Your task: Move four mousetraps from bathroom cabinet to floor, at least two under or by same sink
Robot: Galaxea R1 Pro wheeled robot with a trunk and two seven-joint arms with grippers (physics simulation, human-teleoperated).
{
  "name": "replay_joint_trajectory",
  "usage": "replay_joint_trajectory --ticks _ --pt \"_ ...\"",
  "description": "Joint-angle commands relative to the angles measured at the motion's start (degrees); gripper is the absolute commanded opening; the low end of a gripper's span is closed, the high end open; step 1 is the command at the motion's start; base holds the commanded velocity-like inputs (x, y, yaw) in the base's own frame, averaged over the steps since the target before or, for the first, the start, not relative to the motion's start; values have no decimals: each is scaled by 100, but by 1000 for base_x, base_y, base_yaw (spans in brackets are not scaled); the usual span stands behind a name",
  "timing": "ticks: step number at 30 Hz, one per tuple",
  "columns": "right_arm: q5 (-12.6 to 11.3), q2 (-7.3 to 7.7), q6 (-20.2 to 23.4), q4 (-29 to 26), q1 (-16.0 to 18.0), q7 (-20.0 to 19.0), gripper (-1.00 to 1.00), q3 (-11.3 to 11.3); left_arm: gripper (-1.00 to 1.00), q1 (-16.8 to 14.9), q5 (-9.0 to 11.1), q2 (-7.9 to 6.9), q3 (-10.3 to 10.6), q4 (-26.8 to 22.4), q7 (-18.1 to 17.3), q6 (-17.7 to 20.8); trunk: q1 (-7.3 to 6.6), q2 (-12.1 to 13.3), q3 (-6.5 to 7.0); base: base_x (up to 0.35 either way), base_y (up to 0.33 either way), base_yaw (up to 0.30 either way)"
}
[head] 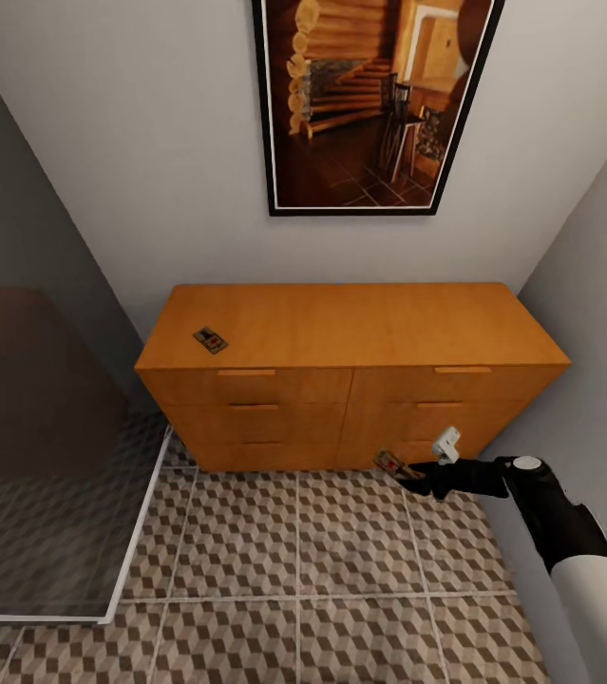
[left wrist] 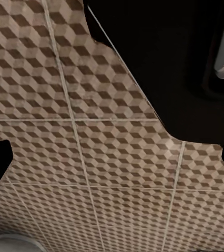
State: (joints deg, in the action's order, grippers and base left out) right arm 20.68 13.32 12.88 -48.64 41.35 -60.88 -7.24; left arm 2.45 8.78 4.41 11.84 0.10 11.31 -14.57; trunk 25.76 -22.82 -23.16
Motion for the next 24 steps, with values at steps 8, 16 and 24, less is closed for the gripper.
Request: replay_joint_trajectory --ticks 8,16,24 --pt "276 -83 -1201 2150 4 593 -100 -6 100 1 -3 6 228 -540 20 -19 3 -10 -7 0 0 0" --pt "297 -96 -2400 4215 1 2145 -100 -5 100 -3 -16 -106 241 -1306 20 5 3 -10 -7 0 0 0" --pt "280 -216 -3330 4745 -363 3051 -100 -11 100 -20 -13 -169 233 -2843 63 416 3 -10 -7 0 0 0"
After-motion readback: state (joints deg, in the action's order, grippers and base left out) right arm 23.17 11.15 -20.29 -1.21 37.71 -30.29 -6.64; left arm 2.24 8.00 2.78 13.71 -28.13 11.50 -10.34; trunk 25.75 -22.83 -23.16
